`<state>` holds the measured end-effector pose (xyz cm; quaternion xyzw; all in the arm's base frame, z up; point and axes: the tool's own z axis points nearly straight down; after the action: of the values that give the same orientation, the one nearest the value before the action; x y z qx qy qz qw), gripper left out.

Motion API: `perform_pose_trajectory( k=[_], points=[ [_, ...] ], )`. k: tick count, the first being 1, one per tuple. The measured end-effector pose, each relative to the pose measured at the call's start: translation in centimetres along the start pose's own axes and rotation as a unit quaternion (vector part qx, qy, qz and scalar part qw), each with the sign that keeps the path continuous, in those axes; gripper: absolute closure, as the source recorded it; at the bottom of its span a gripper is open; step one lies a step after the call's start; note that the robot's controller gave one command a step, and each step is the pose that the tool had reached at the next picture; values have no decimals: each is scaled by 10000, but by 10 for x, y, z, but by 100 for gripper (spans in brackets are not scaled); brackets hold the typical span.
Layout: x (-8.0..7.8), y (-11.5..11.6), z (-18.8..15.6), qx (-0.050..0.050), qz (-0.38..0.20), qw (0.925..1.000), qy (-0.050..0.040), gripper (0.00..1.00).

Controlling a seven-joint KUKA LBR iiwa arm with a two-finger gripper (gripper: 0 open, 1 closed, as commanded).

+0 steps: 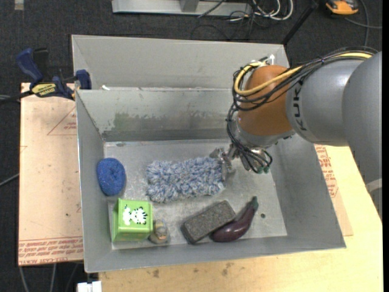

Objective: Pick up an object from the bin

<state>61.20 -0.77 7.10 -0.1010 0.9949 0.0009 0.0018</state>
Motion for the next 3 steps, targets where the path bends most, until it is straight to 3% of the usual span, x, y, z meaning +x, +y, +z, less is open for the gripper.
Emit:
perform_pose_trajectory(
  k=[1, 2, 3],
  points=[
    [0, 1, 0, 3, -11, 10000, -3, 100],
    [-28, 5, -119, 4, -1242, 9923, -4, 100],
    [-28, 5, -119, 3, -1241, 9923, -1, 100]
  ],
)
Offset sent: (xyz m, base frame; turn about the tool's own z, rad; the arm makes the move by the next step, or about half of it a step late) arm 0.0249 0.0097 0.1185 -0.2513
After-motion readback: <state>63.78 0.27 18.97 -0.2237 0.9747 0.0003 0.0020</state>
